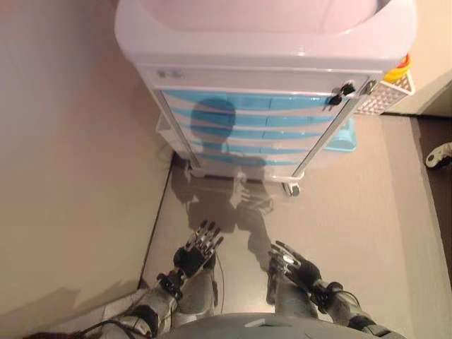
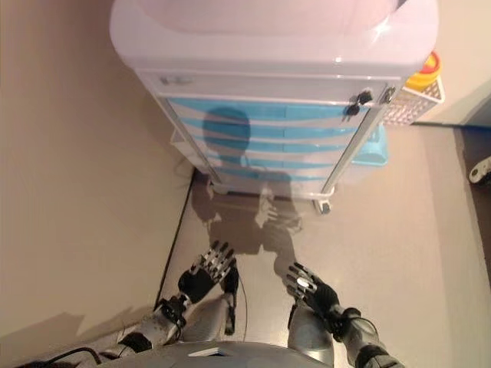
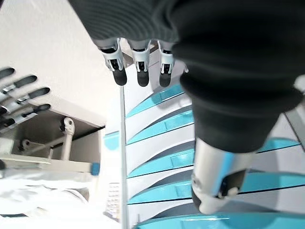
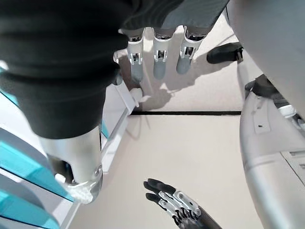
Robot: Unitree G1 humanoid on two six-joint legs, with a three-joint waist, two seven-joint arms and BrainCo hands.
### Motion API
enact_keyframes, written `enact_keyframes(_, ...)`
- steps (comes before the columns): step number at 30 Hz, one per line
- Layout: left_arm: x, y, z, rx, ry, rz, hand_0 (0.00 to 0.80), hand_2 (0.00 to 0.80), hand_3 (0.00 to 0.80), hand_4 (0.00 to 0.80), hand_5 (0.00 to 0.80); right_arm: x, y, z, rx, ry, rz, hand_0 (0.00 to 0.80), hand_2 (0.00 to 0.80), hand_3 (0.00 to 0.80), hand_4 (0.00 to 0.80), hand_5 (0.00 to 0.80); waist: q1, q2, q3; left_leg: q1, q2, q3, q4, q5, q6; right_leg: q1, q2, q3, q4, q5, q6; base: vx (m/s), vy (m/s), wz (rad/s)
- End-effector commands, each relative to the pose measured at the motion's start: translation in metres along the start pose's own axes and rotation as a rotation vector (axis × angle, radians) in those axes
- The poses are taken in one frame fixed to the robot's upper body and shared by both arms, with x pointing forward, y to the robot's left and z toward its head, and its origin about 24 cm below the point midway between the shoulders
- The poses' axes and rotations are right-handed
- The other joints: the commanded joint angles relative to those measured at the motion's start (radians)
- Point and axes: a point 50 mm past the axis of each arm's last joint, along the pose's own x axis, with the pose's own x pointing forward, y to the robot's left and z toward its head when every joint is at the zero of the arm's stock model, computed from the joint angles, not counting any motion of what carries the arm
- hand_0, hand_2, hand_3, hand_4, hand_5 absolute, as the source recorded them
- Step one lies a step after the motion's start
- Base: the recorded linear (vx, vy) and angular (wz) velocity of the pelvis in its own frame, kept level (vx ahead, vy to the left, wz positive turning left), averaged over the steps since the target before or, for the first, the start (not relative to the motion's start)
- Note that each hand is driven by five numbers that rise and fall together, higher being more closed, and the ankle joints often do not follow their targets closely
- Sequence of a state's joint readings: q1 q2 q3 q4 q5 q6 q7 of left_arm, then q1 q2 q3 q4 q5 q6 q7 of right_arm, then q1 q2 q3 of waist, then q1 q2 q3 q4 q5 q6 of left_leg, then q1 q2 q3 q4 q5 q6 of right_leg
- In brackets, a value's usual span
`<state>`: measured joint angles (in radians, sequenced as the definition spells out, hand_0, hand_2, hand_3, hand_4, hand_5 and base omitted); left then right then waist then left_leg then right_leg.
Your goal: Open the drawer and pick up the medicine
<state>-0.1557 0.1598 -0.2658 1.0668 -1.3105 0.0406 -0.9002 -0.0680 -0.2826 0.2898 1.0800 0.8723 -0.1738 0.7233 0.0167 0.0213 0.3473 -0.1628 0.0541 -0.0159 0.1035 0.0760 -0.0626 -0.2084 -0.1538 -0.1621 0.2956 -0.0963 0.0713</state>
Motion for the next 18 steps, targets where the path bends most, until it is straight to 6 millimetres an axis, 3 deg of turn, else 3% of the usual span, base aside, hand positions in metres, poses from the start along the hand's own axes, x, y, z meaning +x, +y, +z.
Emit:
enact_keyframes(1,0.023,-0.024,0.009,-0.088,-0.125,-0.161,0.000,0.000,0.000,0.000,0.000,0.006,0.011,0.008,-0.011,-0.054,0.052,0.000,0.000,0.000,0.000,0.000,-0.032,-0.022,0.026,-0.073,-0.050,0.007,0.195,-0.146,0.021,-0.064,0.000,0.053,0.083,0.013,0.025,0.003,0.018,-0.06)
enact_keyframes(7,0.046,-0.048,0.034,-0.128,-0.222,-0.262,0.000,0.000,0.000,0.000,0.000,0.010,0.017,0.013,-0.018,-0.069,0.075,0.000,0.000,0.000,0.000,0.000,-0.046,-0.046,0.065,-0.165,-0.058,0.021,0.297,-0.178,0.040,-0.161,0.011,0.086,0.165,0.007,0.026,-0.002,0.006,-0.05)
enact_keyframes(9,0.046,-0.048,0.034,-0.128,-0.222,-0.262,0.000,0.000,0.000,0.000,0.000,0.010,0.017,0.013,-0.018,-0.069,0.075,0.000,0.000,0.000,0.000,0.000,-0.046,-0.046,0.065,-0.165,-0.058,0.021,0.297,-0.178,0.040,-0.161,0.011,0.086,0.165,0.007,0.026,0.000,0.003,-0.02)
enact_keyframes(11,0.064,-0.068,0.049,-0.178,-0.282,-0.352,0.000,0.000,0.000,0.000,0.000,0.015,0.024,0.019,-0.052,-0.066,0.103,0.000,0.000,0.000,0.000,0.000,-0.061,-0.058,0.095,-0.234,-0.059,0.029,0.354,-0.188,0.053,-0.236,0.026,0.111,0.219,0.008,0.023,-0.017,0.049,-0.02)
enact_keyframes(17,0.083,-0.094,0.074,-0.208,-0.358,-0.438,0.000,0.000,0.000,0.000,0.000,0.021,0.028,0.027,-0.061,-0.068,0.121,0.000,0.000,0.000,0.000,0.000,-0.079,-0.074,0.125,-0.315,-0.061,0.037,0.421,-0.198,0.061,-0.305,0.045,0.132,0.256,0.020,0.021,0.025,0.018,-0.05)
enact_keyframes(18,0.085,-0.099,0.078,-0.216,-0.370,-0.458,0.000,0.000,0.000,0.000,0.000,0.021,0.029,0.027,-0.059,-0.065,0.124,0.000,0.000,0.000,0.000,0.000,-0.082,-0.076,0.128,-0.316,-0.062,0.032,0.441,-0.229,0.057,-0.306,0.049,0.138,0.274,-0.006,0.028,0.109,0.023,-0.05)
